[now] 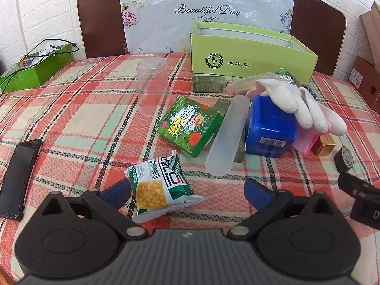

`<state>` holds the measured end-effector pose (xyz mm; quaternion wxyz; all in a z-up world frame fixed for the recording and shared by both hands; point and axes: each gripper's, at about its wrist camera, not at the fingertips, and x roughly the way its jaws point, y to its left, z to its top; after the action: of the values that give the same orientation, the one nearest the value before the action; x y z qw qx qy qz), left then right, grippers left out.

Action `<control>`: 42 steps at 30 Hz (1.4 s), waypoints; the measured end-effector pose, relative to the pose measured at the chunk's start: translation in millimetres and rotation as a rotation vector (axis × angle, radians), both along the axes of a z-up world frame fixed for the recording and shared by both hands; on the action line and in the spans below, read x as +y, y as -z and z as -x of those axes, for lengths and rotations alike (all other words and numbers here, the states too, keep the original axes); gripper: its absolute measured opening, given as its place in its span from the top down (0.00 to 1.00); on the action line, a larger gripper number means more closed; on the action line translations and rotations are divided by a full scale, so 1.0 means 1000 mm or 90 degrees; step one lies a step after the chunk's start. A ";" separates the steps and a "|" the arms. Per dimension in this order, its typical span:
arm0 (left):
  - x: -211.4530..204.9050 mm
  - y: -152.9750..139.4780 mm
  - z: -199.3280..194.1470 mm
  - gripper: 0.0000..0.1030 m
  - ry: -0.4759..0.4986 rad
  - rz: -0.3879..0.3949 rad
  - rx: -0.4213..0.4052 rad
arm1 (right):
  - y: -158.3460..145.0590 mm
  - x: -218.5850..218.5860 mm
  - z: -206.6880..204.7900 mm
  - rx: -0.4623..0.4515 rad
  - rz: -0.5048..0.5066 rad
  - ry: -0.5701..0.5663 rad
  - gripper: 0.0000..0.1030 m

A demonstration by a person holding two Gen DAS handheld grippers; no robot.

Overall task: Organize objects
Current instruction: 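Move both tools toward the cluttered objects on the table, then grasp the green tea packet with the left tool while the right tool grasps the blue bottle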

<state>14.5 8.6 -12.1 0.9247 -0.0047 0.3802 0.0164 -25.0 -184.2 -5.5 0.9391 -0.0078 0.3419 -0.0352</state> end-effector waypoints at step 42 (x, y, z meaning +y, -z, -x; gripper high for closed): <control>0.046 -0.031 -0.034 0.00 0.123 0.078 -0.109 | -0.009 0.065 -0.014 -0.038 -0.012 -0.291 0.01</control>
<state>48.7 54.9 18.8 0.9490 -0.0262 0.2991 -0.0963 -11.4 -119.1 3.5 0.9322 -0.0754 0.3038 0.1817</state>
